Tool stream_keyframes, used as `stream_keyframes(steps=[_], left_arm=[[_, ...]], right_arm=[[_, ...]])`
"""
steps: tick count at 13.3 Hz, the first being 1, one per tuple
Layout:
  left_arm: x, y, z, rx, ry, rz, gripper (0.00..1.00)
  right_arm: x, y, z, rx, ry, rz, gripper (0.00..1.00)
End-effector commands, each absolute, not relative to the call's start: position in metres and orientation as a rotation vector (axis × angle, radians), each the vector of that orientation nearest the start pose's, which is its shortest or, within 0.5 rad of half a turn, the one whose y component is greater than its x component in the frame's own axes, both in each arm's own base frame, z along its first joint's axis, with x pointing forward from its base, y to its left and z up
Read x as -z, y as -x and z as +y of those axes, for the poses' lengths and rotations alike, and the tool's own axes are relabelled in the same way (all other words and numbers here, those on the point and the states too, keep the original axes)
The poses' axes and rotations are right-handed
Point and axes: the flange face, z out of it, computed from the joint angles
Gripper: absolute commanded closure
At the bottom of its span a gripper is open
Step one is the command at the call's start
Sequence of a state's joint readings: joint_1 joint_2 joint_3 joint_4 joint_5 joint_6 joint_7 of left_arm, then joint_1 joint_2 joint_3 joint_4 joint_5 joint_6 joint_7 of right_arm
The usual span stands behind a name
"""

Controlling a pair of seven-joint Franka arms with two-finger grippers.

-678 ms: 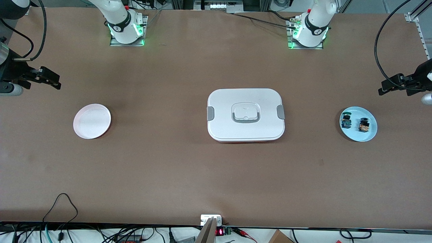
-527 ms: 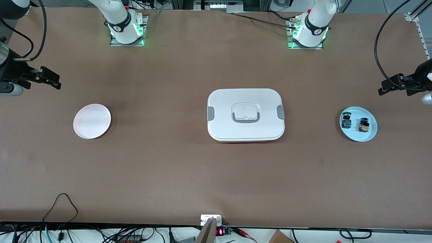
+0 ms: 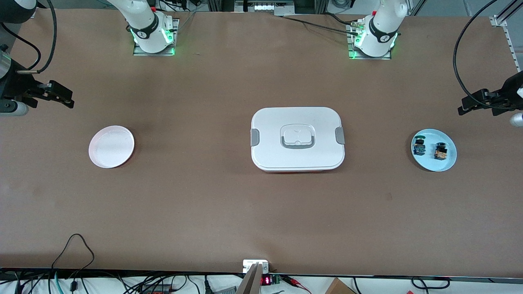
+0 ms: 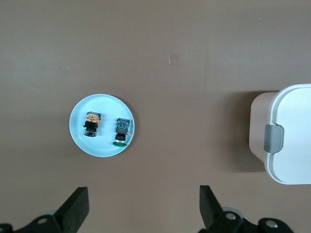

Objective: Transfer orange switch to right arm and place

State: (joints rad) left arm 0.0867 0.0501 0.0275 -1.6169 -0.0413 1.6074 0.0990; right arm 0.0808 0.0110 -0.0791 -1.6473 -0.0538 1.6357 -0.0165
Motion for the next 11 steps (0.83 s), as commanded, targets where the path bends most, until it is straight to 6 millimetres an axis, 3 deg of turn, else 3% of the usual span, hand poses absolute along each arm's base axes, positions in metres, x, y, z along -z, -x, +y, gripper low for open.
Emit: stream_keyframes(steps=[1,4,7,9,11], left_arm=[[-0.583,-0.567,0.062,-0.093,3.196,-0.021,0.0],[-0.58,-0.563,0.062,-0.15,3.197,-0.044,0.0],[-0.558,-0.561,0.066,-0.227,3.197,-0.007,0.0],[-0.546,-0.562,0.071,-0.25,3.173,0.138,0.0],[-0.525,-0.564,0.091,-0.295,3.162,0.38,0.0]], right_arm=[[-0.593,-0.562,-0.003,-0.04,3.18,-0.057,0.0],[-0.591,-0.563,-0.003,-0.045,3.18,-0.057,0.0],[-0.592,-0.563,-0.003,-0.042,3.18,-0.055,0.0],[-0.592,-0.564,-0.002,-0.03,3.177,-0.052,0.0],[-0.592,-0.564,-0.005,-0.029,3.158,-0.04,0.0]])
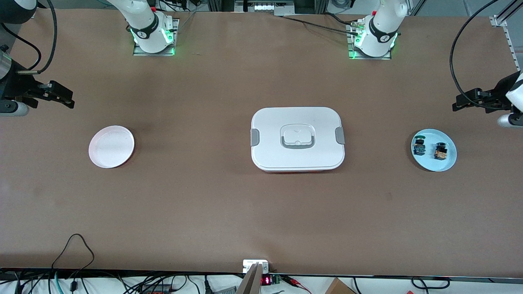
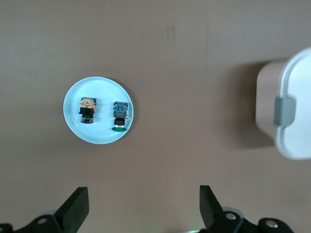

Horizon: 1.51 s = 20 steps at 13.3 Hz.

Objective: Transfer orange switch to right arm and place

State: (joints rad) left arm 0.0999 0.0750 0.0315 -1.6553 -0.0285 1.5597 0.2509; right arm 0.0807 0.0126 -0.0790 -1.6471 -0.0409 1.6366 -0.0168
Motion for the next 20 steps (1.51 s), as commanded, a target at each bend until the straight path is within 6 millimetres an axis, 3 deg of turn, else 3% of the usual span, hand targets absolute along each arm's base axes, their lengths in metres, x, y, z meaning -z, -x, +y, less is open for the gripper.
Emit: stream_keyframes(steps=[1,3,8,10,14,18,20], left_arm=[[-0.513,-0.568,0.104,-0.297,3.155,0.483,0.0],[-0.487,-0.568,0.136,-0.314,3.133,0.713,0.0],[-0.406,-0.576,0.179,-0.388,2.969,1.397,0.0],[-0.386,-0.582,0.182,-0.347,2.824,1.639,0.0],[-0.333,-0.57,0.182,-0.239,2.509,2.06,0.0],[-0.286,-0.556,0.195,-0.148,2.211,2.335,0.0],[-0.267,-0.552,0.207,-0.118,2.118,2.39,0.0]], right_arm=[[-0.591,-0.564,-0.005,-0.029,3.158,-0.04,0.0],[-0.591,-0.565,-0.006,-0.03,3.16,-0.036,0.0],[-0.591,-0.564,0.003,-0.039,3.16,-0.067,0.0],[-0.604,-0.566,-0.004,0.004,3.16,-0.05,0.0],[-0.605,-0.566,-0.001,0.0,3.161,-0.057,0.0],[-0.607,-0.566,-0.007,0.009,3.163,-0.043,0.0],[-0.606,-0.566,-0.008,0.009,3.165,-0.04,0.0]])
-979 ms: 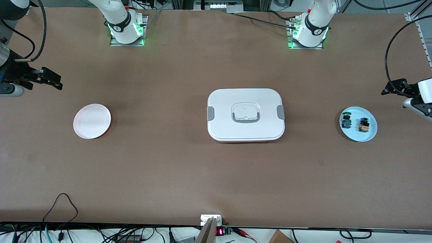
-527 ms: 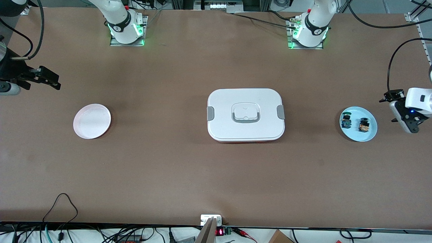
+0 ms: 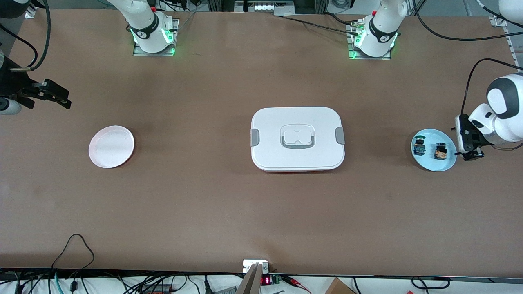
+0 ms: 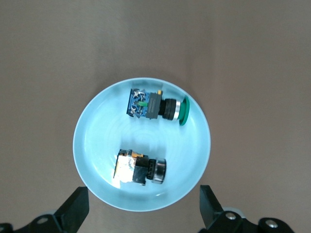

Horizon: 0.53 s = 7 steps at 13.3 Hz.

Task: Transfer orange switch to right arm and place
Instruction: 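Lower the left gripper over the orange switch on the blue plate, then close the left gripper on the orange switch body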

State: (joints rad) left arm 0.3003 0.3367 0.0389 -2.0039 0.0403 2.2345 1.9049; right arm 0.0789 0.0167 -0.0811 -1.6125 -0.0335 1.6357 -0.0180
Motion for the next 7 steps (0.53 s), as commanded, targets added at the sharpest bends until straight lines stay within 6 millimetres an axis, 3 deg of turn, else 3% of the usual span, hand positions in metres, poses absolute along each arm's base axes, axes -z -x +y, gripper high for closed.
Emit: stream_keyframes(steps=[1,4,7], left_arm=[[-0.253,-0.551,0.212,-0.107,2.071,2.437,0.0],[-0.22,-0.551,0.226,-0.031,1.991,2.488,0.0],[-0.21,-0.555,0.225,-0.01,1.971,2.495,0.0]], right_arm=[[-0.606,-0.566,-0.009,0.009,3.165,-0.036,0.0],[-0.609,-0.566,-0.008,0.016,3.163,-0.038,0.0],[-0.608,-0.567,-0.007,0.014,3.162,-0.035,0.0]])
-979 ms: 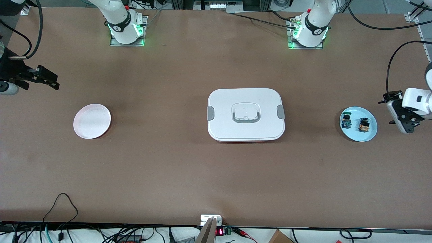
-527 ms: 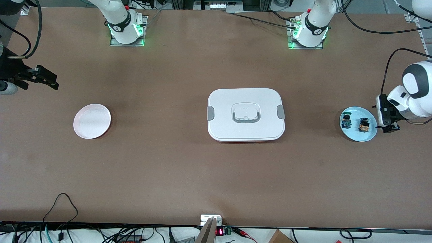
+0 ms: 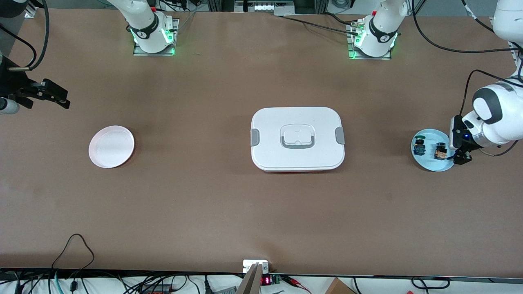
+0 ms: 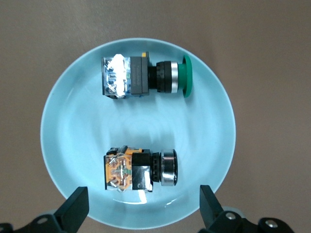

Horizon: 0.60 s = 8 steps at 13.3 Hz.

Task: Transfer orange switch to right arm and place
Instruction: 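Close the left gripper on the orange switch body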

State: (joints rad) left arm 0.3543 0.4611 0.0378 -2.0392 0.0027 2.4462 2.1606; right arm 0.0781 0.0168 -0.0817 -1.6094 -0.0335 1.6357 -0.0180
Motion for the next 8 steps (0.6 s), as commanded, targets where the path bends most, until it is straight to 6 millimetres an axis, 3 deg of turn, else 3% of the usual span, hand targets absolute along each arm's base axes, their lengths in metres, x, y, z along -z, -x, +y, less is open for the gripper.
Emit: stream_keyframes(steps=[1,8], left_arm=[[-0.207,-0.556,0.22,-0.001,1.967,2.504,0.0],[-0.183,-0.546,0.231,0.036,2.053,2.469,0.0]], right_arm=[[-0.608,-0.566,-0.007,0.012,3.162,-0.033,0.0],[-0.601,-0.57,-0.006,-0.005,3.163,-0.036,0.0]])
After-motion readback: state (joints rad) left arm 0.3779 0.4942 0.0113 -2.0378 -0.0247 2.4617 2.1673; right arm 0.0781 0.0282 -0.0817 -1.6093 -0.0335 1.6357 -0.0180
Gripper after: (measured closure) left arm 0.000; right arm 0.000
